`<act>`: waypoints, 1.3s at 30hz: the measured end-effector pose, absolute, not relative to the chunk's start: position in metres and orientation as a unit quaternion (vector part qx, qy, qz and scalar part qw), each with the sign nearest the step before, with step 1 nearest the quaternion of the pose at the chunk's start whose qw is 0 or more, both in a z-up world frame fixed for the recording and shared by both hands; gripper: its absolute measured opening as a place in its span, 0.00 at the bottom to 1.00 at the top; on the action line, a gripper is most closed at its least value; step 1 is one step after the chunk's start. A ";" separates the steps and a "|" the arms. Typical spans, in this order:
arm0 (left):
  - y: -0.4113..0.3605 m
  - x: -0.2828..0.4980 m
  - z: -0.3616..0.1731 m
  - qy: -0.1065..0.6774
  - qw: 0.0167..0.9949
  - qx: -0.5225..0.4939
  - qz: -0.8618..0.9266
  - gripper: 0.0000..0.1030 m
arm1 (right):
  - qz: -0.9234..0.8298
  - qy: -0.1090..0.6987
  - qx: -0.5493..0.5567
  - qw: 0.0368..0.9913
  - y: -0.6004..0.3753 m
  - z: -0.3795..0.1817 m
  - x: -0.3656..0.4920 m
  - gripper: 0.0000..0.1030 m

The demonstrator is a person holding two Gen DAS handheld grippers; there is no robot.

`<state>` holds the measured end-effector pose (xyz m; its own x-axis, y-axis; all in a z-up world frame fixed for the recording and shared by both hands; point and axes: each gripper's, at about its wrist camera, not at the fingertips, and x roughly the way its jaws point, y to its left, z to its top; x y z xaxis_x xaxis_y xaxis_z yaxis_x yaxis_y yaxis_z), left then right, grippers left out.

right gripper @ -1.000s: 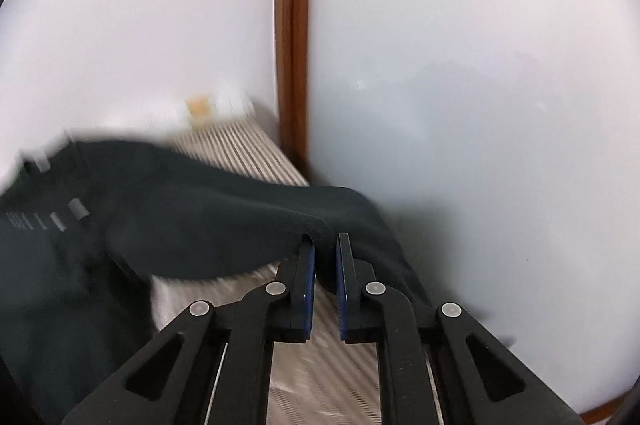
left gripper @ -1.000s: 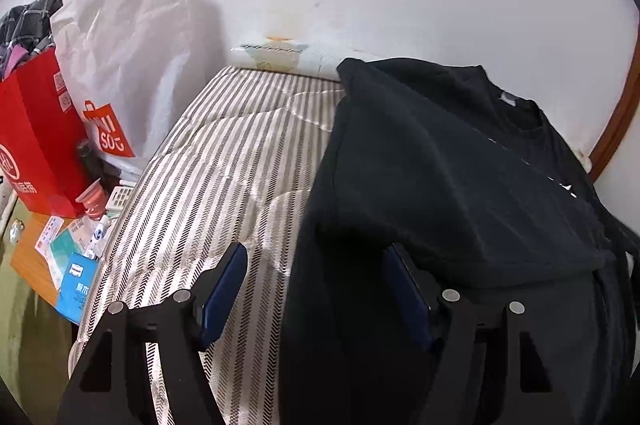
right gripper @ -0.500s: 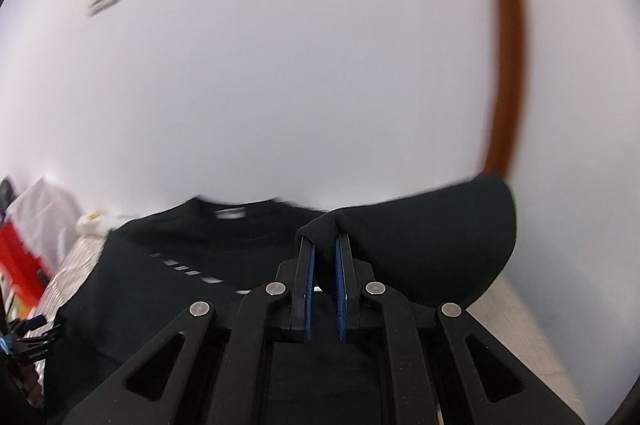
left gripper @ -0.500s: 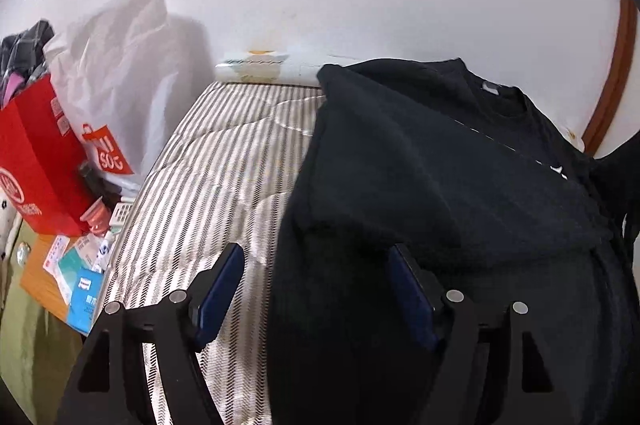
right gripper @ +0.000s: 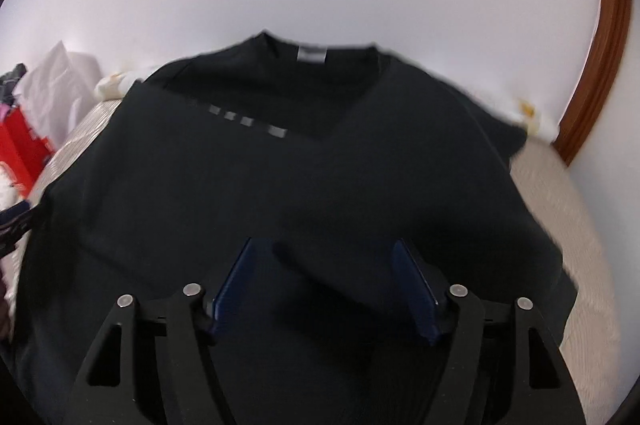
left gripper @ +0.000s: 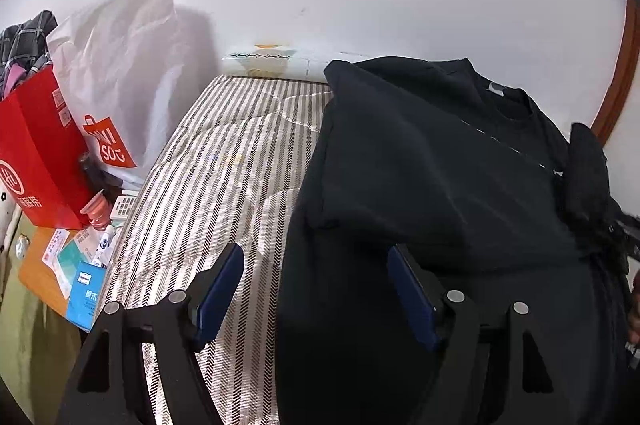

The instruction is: Fold small clothes

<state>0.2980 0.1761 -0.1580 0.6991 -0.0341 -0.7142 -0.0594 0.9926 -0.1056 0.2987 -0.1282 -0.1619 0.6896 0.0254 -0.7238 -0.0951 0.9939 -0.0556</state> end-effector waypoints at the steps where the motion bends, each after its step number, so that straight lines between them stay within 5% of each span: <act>1: 0.175 0.297 -0.158 0.387 0.921 -0.056 0.009 0.71 | 0.041 0.398 -0.039 0.916 -0.132 -0.165 0.292 0.73; 11: 0.170 0.288 -0.151 0.384 0.920 -0.075 -0.019 0.71 | -0.011 0.319 -0.033 0.947 -0.225 -0.129 0.198 0.76; 26: 0.129 0.259 -0.147 0.390 0.916 -0.050 -0.079 0.71 | -0.023 0.416 0.123 0.901 -0.325 -0.181 0.261 0.76; 29: 0.127 0.250 -0.150 0.407 0.908 -0.045 -0.082 0.71 | -0.029 0.395 0.098 0.913 -0.317 -0.176 0.266 0.56; 32: 0.131 0.234 -0.152 0.412 0.907 -0.034 -0.076 0.71 | -0.031 0.361 0.056 0.930 -0.299 -0.157 0.258 0.20; 39: 0.150 0.202 -0.158 0.422 0.905 -0.013 -0.053 0.71 | -0.015 0.263 -0.040 0.964 -0.225 -0.083 0.226 0.18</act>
<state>0.2017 0.1498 -0.1577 0.6389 -0.1071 -0.7618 0.0850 0.9940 -0.0684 0.2262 -0.2249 -0.0833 0.8617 -0.0511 -0.5049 0.0087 0.9963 -0.0860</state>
